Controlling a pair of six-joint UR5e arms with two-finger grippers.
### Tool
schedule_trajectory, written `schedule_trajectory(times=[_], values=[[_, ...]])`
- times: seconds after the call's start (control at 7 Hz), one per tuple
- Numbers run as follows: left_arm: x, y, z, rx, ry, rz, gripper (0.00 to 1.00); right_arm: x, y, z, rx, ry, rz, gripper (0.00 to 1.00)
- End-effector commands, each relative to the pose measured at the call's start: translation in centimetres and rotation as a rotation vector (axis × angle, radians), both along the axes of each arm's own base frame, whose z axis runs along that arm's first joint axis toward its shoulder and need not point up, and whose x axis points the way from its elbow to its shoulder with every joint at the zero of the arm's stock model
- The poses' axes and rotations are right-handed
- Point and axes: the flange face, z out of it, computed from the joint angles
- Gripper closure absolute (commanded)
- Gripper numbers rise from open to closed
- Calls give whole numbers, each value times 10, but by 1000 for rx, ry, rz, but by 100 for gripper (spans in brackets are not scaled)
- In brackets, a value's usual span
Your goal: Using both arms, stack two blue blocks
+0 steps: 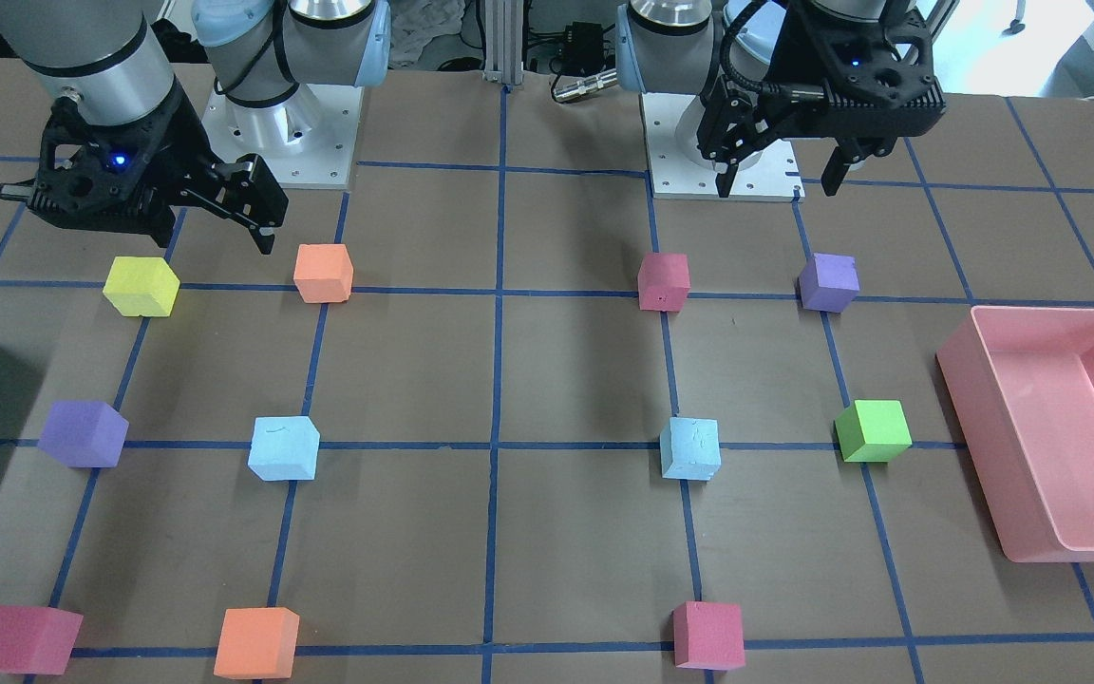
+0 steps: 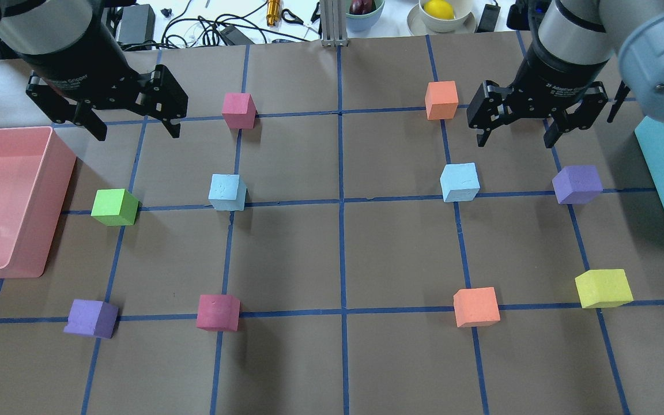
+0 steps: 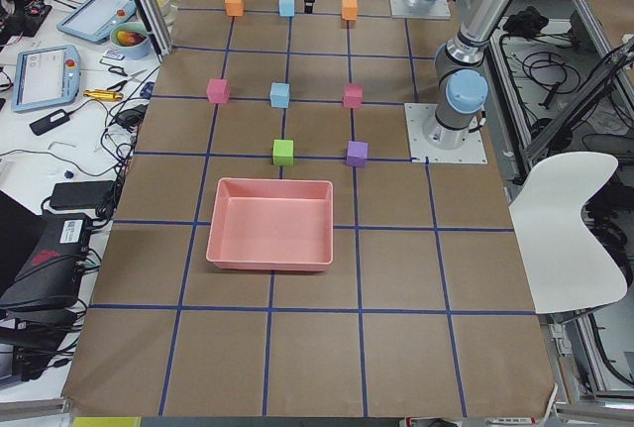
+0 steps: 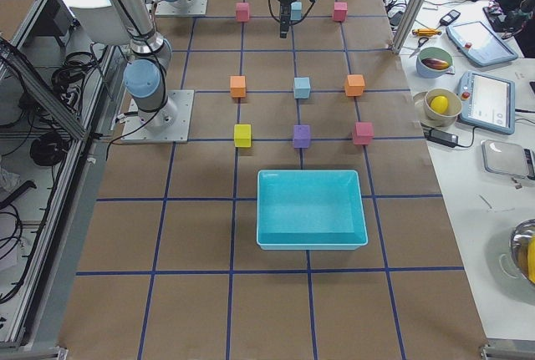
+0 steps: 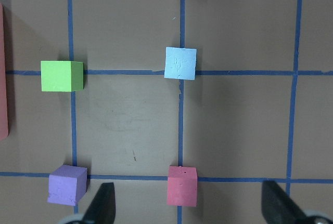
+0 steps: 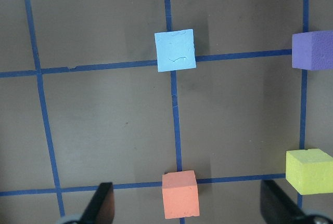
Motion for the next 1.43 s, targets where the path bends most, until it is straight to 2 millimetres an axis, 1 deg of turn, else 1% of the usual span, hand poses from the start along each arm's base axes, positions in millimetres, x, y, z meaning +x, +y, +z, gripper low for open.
schedule_trajectory(times=[0.0,0.14,0.29,0.43,0.57,0.71,0.86,1.0,1.14,1.29], values=[[1,1,0,1,0,1,0,0,0,-2,3,-4,-1,0],[1,-1,-3,7,-2,1,0,-1,0,-2,3,-2,-2,0],[1,-2,-12,29,-4,14,0,-1,0,-1,3,-1,-2,0],[1,-3,-32,63,-1,3,0,-1,1,-4,9,-1,1,0],[2,-20,-61,40,-2,-5,0,0,-1,-10,21,-1,7,0],[2,-36,-102,35,-3,-6,0,-2,-13,-41,79,-2,4,0],[2,-52,-147,18,-1,-3,0,-5,-25,-52,60,-3,4,0],[2,-58,-187,18,-3,0,0,-6,-48,-85,59,-6,-7,0],[2,-60,-206,27,-12,-9,0,-6,-74,-122,40,0,-10,0],[3,-70,-227,31,-17,-6,0,-7,-93,-150,17,-3,-8,0]])
